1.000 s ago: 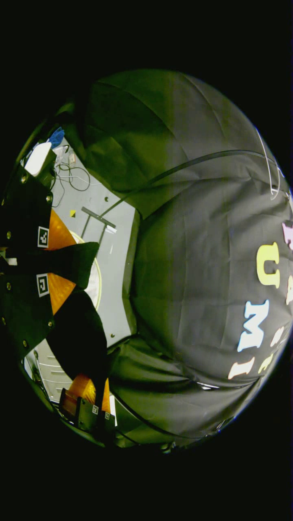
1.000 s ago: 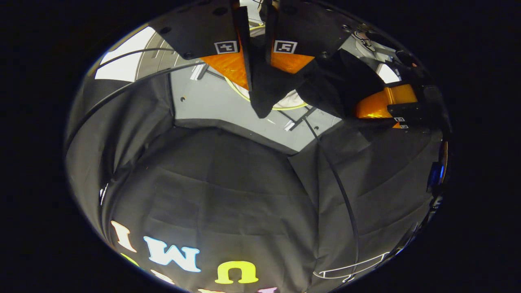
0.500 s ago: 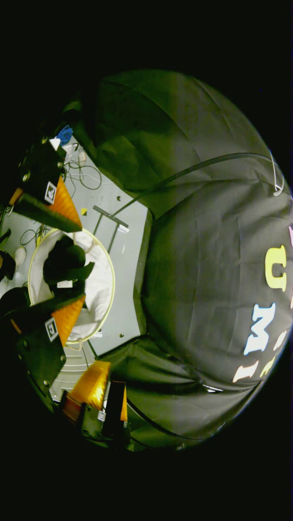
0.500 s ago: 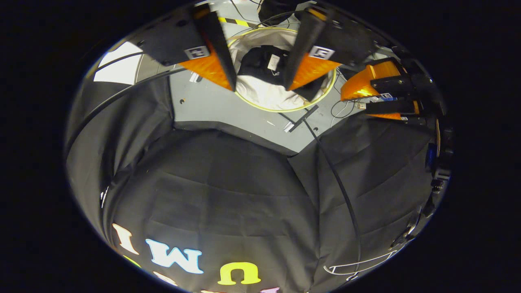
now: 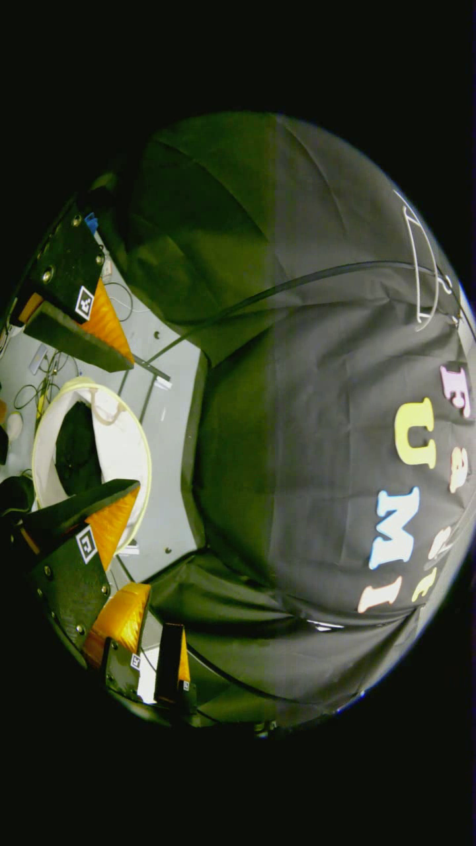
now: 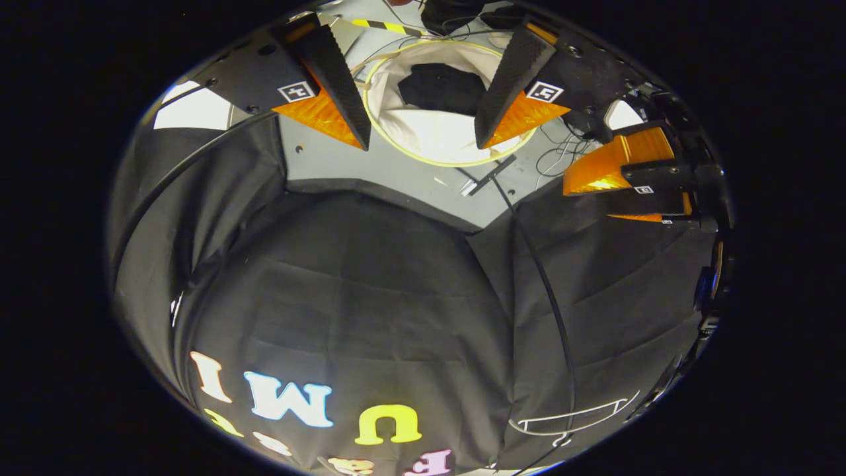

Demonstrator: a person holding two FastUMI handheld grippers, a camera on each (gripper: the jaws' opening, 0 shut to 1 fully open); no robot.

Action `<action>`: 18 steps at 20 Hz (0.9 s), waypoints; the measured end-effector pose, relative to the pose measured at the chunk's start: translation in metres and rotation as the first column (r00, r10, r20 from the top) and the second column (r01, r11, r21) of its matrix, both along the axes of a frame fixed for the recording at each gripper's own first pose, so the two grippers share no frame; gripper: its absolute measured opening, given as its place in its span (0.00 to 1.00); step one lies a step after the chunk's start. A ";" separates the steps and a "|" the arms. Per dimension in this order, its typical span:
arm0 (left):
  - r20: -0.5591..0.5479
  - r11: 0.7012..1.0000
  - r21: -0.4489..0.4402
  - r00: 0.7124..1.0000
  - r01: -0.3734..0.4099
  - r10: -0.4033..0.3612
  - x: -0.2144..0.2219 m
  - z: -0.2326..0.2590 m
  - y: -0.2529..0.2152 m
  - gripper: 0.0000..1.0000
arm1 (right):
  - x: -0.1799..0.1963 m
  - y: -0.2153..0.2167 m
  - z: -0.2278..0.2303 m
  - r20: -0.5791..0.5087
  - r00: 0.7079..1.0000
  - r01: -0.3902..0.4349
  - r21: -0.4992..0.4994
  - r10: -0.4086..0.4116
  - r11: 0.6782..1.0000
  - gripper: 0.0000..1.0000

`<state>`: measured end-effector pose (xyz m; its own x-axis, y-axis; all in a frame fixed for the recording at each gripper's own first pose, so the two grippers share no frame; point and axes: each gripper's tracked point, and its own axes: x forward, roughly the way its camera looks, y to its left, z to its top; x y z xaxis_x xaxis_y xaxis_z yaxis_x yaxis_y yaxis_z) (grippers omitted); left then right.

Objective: Grasp the clothes on the hanger with both hands and then place them into the laundry hamper below.

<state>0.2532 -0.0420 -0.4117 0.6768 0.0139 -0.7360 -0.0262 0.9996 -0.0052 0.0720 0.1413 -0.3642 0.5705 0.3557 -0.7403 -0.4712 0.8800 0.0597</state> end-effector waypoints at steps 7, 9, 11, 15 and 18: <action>0.212 1.000 -0.007 0.977 -0.007 0.008 0.009 0.119 0.030 0.96 | 0.012 -0.005 0.080 0.171 0.983 0.052 0.057 -0.061 0.997 0.99; 0.287 1.000 -0.004 0.958 -0.010 0.010 0.007 0.160 0.042 0.96 | 0.008 -0.010 0.108 0.228 0.970 0.070 0.070 -0.084 0.995 0.99; 0.361 1.000 -0.010 0.933 -0.014 0.016 -0.004 0.195 0.044 0.96 | -0.001 -0.018 0.139 0.277 0.954 0.094 0.089 -0.115 0.992 0.97; 0.479 0.999 -0.033 0.878 0.001 0.015 -0.025 0.259 0.065 0.95 | -0.017 -0.050 0.197 0.368 0.905 0.172 0.143 -0.214 0.975 0.97; 0.557 0.999 -0.052 0.831 0.017 0.014 -0.043 0.286 0.058 0.95 | -0.027 -0.072 0.230 0.415 0.871 0.207 0.173 -0.262 0.963 0.97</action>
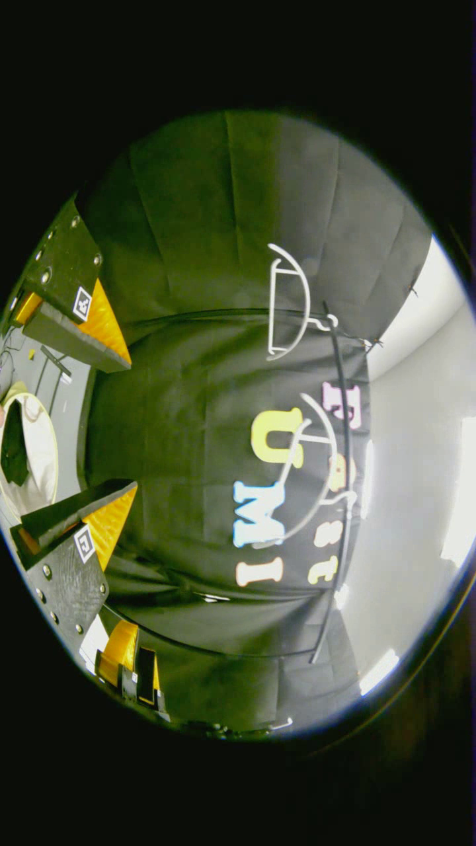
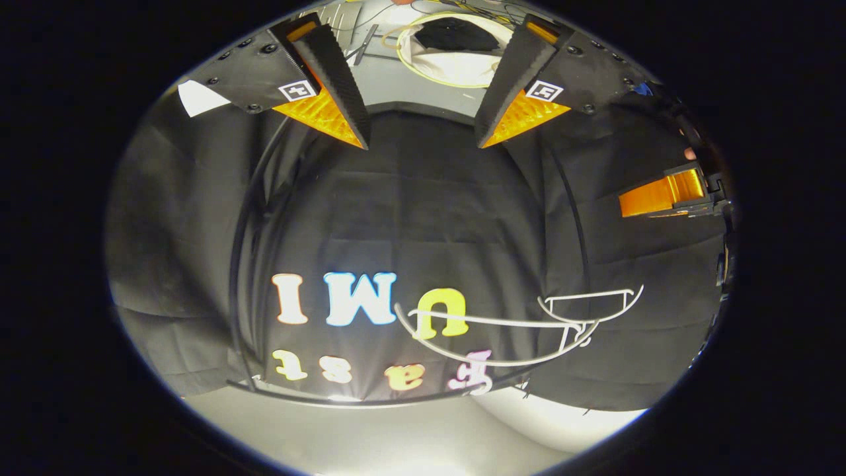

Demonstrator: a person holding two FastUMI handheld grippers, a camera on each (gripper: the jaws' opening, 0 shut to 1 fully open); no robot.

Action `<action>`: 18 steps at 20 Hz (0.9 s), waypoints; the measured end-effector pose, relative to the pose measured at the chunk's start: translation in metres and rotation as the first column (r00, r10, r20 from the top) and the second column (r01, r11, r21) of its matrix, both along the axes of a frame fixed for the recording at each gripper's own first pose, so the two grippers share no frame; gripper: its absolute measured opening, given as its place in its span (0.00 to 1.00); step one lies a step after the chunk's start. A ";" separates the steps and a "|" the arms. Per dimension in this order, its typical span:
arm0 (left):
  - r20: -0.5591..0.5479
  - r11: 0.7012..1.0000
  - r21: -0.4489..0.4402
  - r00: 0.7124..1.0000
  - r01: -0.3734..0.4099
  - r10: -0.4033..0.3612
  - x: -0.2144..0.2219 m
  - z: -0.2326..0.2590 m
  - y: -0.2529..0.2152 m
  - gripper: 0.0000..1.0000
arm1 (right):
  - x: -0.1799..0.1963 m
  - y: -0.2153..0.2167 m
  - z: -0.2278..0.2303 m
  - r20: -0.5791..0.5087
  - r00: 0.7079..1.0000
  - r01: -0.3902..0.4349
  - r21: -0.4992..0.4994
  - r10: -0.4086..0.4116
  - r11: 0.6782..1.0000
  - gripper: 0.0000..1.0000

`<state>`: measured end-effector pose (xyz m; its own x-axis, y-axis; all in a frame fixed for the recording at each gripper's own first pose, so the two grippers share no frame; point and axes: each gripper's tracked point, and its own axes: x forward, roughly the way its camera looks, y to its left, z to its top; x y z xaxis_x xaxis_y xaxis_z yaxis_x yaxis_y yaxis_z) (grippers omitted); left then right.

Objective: Grasp the clothes on the hanger with both hands and then place them into the laundry hamper below.

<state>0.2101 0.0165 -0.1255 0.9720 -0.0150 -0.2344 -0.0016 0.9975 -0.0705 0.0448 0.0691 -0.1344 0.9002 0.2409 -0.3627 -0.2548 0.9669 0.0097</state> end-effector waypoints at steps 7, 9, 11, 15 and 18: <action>0.149 1.000 0.001 0.989 0.014 -0.014 -0.021 0.094 -0.012 0.95 | -0.026 -0.052 0.074 0.169 0.985 0.039 -0.007 -0.037 0.999 0.97; 0.175 1.000 0.010 0.984 0.015 -0.016 -0.021 0.111 -0.021 0.95 | -0.034 -0.069 0.089 0.217 0.974 0.063 -0.013 -0.059 0.998 0.97; 0.191 1.000 0.021 0.982 0.006 -0.010 -0.030 0.124 -0.029 0.95 | -0.046 -0.077 0.100 0.238 0.969 0.068 0.008 -0.068 0.998 0.99; 0.226 0.998 0.041 0.974 -0.039 0.028 -0.073 0.149 -0.026 0.94 | -0.071 -0.102 0.117 0.289 0.952 0.098 0.024 -0.101 0.995 0.99; 0.239 0.999 0.024 0.970 -0.048 0.041 -0.086 0.158 -0.028 0.95 | -0.079 -0.112 0.122 0.295 0.948 0.110 0.047 -0.119 0.993 0.97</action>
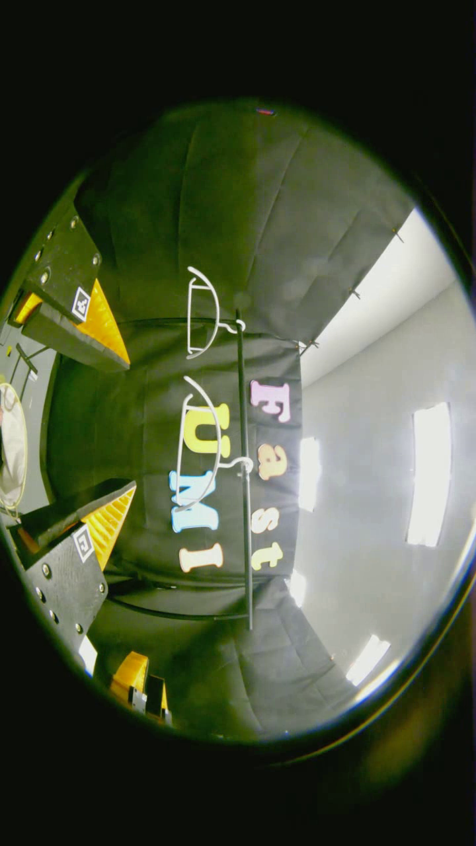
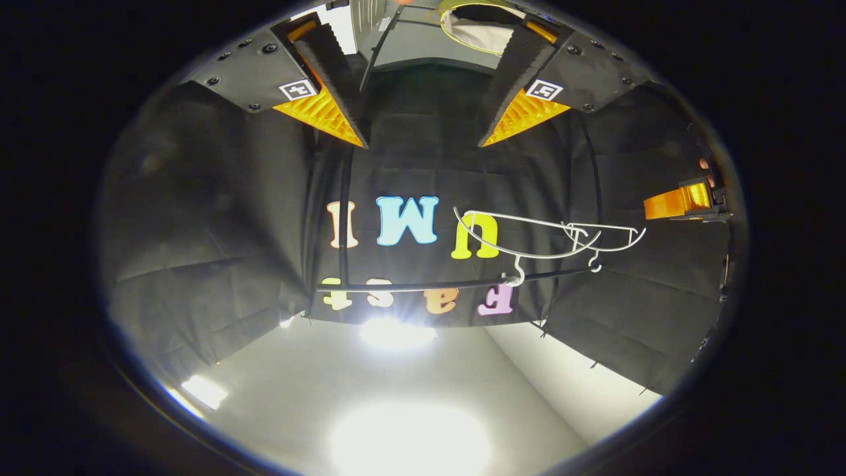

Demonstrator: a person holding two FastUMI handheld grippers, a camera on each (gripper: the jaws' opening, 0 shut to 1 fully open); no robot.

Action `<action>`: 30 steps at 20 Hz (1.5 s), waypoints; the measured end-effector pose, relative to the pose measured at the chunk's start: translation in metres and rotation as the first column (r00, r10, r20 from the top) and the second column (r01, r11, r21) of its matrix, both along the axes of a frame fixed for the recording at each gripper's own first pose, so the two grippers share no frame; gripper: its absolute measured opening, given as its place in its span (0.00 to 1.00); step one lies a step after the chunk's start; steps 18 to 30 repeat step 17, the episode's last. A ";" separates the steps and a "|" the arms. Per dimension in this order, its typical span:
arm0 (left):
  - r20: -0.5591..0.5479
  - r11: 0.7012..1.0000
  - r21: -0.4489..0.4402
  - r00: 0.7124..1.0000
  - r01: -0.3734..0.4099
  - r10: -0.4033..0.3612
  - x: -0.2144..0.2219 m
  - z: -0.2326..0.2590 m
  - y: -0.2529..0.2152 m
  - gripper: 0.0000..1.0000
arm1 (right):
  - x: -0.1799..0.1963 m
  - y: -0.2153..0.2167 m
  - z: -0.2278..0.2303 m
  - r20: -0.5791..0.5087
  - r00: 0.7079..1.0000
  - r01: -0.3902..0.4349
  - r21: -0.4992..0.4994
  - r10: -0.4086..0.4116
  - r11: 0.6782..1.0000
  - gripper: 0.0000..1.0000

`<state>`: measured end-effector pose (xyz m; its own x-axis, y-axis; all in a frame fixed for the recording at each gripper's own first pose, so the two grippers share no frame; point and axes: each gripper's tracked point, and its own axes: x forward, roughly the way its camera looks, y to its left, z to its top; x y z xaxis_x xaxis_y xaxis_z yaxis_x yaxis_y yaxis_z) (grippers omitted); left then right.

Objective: Grasp the clothes on the hanger with both hands and then place them into the laundry hamper below.

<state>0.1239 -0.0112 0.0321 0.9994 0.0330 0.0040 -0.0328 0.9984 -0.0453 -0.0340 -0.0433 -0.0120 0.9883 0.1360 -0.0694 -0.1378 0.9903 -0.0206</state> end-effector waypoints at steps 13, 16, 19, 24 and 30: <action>0.021 0.998 0.045 0.998 0.050 -0.051 0.014 0.005 -0.010 0.94 | -0.005 -0.031 -0.002 0.048 0.991 0.122 0.027 -0.123 0.992 0.96; 0.023 0.997 0.041 0.998 0.065 -0.066 0.012 0.005 -0.010 0.95 | -0.003 -0.031 -0.001 0.056 0.989 0.136 0.033 -0.138 0.990 0.99; 0.027 0.997 0.044 0.997 0.068 -0.069 0.010 0.007 -0.009 0.95 | -0.002 -0.032 -0.002 0.056 0.988 0.141 0.034 -0.142 0.989 0.99; 0.027 0.997 0.044 0.997 0.068 -0.069 0.010 0.007 -0.009 0.95 | -0.002 -0.032 -0.002 0.056 0.988 0.141 0.034 -0.142 0.989 0.99; 0.027 0.997 0.044 0.997 0.068 -0.069 0.010 0.007 -0.009 0.95 | -0.002 -0.032 -0.002 0.056 0.988 0.141 0.034 -0.142 0.989 0.99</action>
